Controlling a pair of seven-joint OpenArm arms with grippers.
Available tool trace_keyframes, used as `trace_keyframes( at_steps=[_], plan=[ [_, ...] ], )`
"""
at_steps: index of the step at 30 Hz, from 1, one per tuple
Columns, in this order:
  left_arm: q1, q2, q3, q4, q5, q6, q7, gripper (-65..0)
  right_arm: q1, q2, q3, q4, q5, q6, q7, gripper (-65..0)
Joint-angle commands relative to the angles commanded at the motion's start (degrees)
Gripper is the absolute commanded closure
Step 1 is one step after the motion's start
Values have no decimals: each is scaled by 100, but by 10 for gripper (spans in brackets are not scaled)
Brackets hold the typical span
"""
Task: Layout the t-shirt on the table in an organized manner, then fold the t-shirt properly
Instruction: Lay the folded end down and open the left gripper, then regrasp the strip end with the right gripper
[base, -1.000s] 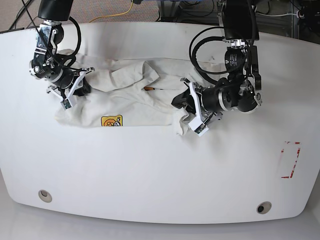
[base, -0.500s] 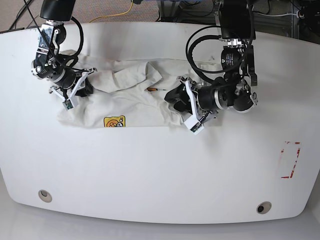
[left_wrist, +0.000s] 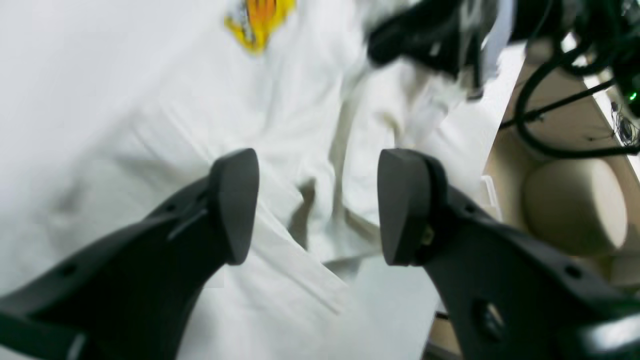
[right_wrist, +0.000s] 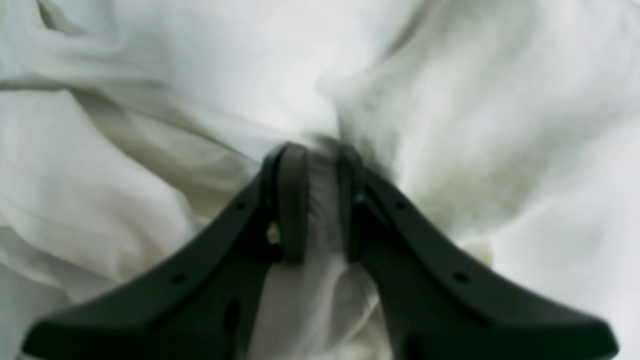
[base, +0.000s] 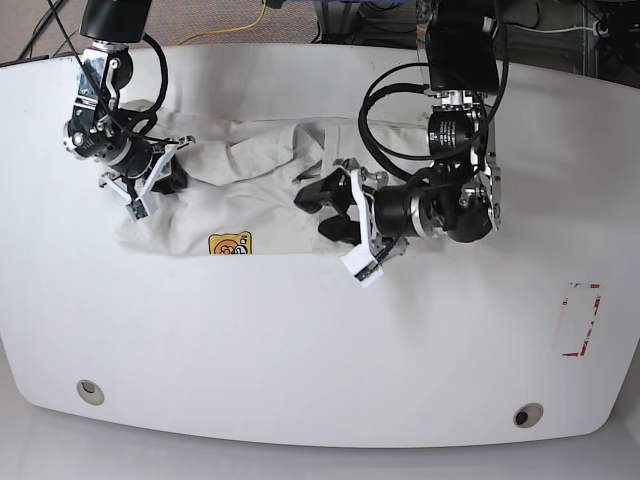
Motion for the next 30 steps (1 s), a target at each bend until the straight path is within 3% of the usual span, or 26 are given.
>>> trace_keyframes(
  at_steps=[4, 9, 11, 19, 21, 26, 30],
  plan=[
    [-26, -466, -519, -44, 62, 0, -316, -351, -26, 0, 9, 193, -26, 0, 0, -109],
    [26, -967, -510, -44, 440, 0, -747, -347, -26, 0, 18, 202, -9, 0, -9, -109],
    [167, -1108, -510, -44, 686, 0, -932, -308, -18, 0, 18, 211, 0, 0, -9, -109],
    [360, -1240, -501, -536, 1292, 0, -1116, -117, -9, -123, 35, 615, 0, 0, -9, -113],
    [413, -1336, -501, -738, 1468, 0, -1380, -88, -9, -185, 35, 879, -9, 0, -9, -114],
    [765, -1442, -290, -1125, 2004, 0, -2409, -65, -9, -281, 35, 1609, 0, 0, -18, -111],
    [826, -1582, -97, -1266, 2171, 0, -2470, -65, 9, -413, 35, 2136, 0, 0, -141, -116]
  ],
)
